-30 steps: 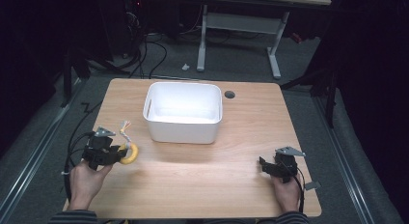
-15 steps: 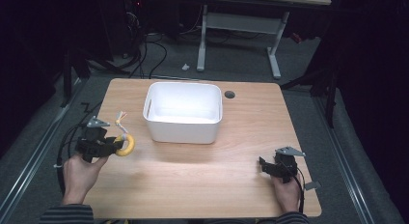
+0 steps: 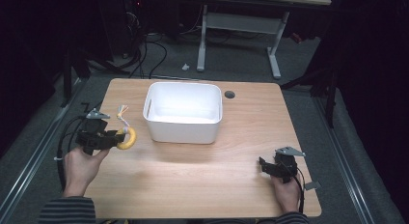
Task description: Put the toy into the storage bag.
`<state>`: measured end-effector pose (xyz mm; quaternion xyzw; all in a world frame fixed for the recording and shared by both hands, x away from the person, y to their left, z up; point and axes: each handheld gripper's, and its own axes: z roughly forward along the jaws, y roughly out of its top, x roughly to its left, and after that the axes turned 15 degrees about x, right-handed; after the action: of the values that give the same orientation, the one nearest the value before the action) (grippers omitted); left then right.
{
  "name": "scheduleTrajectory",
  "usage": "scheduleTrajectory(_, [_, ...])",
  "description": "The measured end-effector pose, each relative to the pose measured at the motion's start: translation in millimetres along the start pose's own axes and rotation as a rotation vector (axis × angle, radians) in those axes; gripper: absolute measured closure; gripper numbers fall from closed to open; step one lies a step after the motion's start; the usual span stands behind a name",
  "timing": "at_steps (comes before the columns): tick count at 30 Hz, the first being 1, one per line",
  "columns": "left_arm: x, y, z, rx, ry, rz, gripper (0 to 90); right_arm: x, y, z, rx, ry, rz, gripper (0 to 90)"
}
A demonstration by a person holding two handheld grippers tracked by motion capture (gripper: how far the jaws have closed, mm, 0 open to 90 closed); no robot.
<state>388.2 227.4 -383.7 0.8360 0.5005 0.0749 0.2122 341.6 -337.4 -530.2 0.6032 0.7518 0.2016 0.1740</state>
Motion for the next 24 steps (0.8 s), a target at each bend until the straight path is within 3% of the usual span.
scheduleTrajectory(12, [-8.5,26.4,-7.2,-0.028,-0.022,0.017,66.1,0.4,-0.2,0.0,-0.001,0.001,-0.003,26.3])
scheduleTrajectory(24, [-24.1,53.4,-12.5,-0.040,-0.012,0.060,66.0,0.4,-0.3,0.2,-0.005,0.003,-0.009,26.2])
